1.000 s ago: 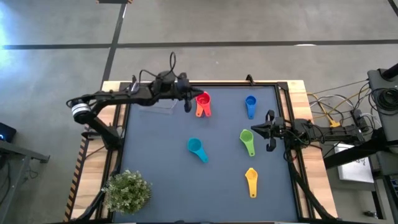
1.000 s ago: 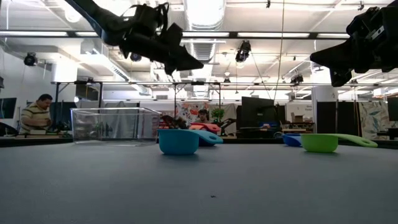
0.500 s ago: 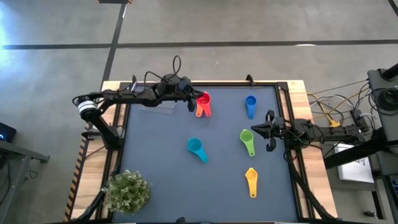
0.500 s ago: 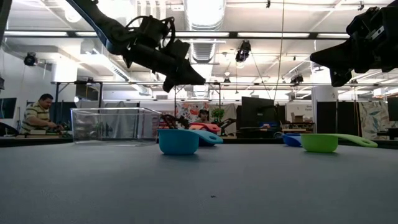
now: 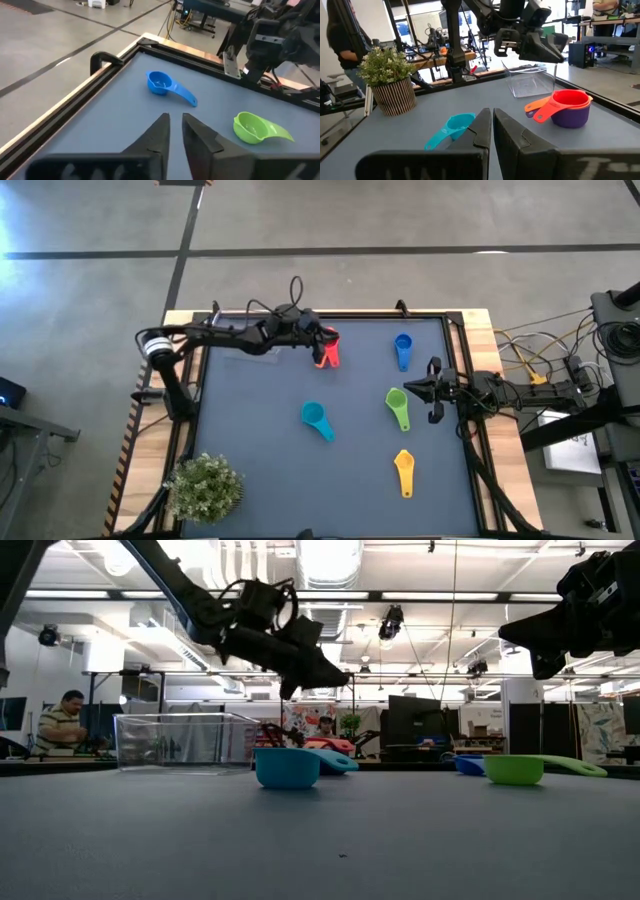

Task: Nest measuring cups in basket
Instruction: Stack the red measuring cup on top of the orange measuring cup

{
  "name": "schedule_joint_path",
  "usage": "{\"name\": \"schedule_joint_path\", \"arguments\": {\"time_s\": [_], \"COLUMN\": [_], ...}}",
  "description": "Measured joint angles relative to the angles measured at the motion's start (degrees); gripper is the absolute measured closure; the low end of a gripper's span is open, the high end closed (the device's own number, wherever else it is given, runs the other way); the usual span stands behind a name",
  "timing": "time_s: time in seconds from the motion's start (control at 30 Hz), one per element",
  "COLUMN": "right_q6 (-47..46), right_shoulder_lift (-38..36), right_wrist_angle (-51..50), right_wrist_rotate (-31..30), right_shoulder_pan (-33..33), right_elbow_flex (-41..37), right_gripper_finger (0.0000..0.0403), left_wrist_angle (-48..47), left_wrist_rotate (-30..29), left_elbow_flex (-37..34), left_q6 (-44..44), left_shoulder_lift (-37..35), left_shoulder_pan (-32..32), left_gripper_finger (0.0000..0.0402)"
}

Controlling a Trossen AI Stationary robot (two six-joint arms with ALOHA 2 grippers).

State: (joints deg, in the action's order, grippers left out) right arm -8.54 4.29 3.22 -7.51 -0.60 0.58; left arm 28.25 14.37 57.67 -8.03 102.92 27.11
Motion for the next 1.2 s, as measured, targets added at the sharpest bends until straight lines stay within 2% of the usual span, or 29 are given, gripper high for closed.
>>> {"name": "schedule_joint_path", "arguments": {"time_s": [0.1,0.2,0.37,0.47,0.7,1.2], "right_q6": [0.0,0.0,0.0,0.02,0.0,0.02], "right_shoulder_lift": [0.0,0.0,0.0,0.0,0.0,0.0], "right_wrist_angle": [-0.01,0.0,0.0,0.0,0.0,0.0], "right_wrist_rotate": [0.0,0.0,0.0,0.0,-0.02,-0.01], "right_shoulder_pan": [0.0,0.0,0.02,0.01,0.02,0.0], "right_elbow_flex": [0.02,0.01,0.0,0.02,0.02,0.02], "right_gripper_finger": [0.0394,0.0394,0.0394,0.0394,0.0394,0.0394], "left_wrist_angle": [-4.59,-15.34,-35.52,-42.2,-47.91,-51.32], "left_wrist_rotate": [-0.04,-1.02,-13.19,-15.52,-15.86,-16.0], "left_elbow_flex": [3.1,8.06,18.13,23.95,30.72,29.76], "left_q6": [0.69,1.76,6.43,9.21,13.07,15.65], "left_shoulder_lift": [2.29,4.2,8.5,11.06,13.74,13.79], "left_shoulder_pan": [-0.32,-0.84,-3.89,-5.66,-7.24,-8.65], "left_gripper_finger": [0.0328,0.031,0.0324,0.034,0.0364,0.0365]}}
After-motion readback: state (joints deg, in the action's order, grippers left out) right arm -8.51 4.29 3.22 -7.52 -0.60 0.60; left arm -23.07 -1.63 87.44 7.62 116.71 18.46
